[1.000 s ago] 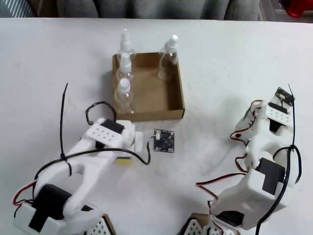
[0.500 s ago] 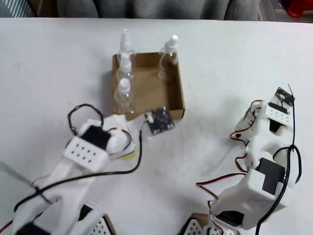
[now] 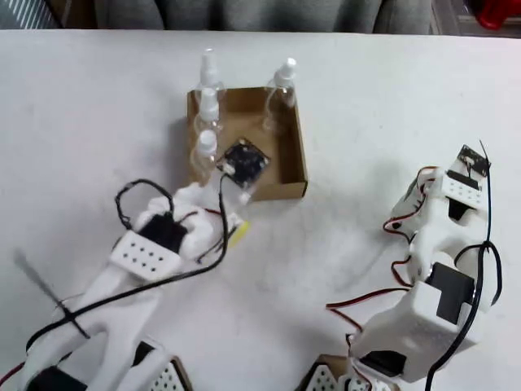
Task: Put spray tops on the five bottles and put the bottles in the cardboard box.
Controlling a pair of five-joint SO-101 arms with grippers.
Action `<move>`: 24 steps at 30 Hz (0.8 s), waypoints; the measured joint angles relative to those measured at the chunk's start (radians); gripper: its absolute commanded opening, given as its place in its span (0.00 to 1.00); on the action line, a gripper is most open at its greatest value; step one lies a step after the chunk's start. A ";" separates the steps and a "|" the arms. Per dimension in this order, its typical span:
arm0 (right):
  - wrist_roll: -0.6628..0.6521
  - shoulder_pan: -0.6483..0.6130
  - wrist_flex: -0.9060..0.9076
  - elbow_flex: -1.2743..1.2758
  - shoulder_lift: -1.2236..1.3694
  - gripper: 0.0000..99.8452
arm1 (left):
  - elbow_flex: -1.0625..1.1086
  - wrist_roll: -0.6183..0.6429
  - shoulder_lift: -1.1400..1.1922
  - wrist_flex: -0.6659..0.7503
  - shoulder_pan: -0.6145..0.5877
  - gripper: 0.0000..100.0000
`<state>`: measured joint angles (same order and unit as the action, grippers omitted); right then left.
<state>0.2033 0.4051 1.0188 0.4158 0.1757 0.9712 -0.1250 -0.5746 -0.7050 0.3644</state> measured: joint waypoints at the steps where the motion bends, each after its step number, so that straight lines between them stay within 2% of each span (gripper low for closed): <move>1: 0.000 0.000 0.000 0.000 0.000 0.02 | 0.018 0.038 0.003 0.060 0.003 0.08; 4: 0.000 0.000 0.000 0.000 0.000 0.02 | 0.055 0.092 0.003 0.195 0.043 0.08; 6: 0.000 0.000 0.000 0.000 0.000 0.02 | 0.058 0.100 0.003 0.236 0.083 0.08; 12: 0.000 0.000 0.000 0.000 0.000 0.02 | 0.058 0.106 -0.003 0.279 0.146 0.08; 19: -0.029 0.000 0.000 0.000 0.000 0.02 | 0.077 0.106 -0.199 0.288 0.232 0.08; 24: -0.037 0.000 0.000 0.000 0.000 0.02 | 0.184 0.106 -0.316 0.408 0.282 0.08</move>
<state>0.1665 0.4051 1.0188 0.4158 0.1757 1.1554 -0.0192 -0.8907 -0.2969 0.6467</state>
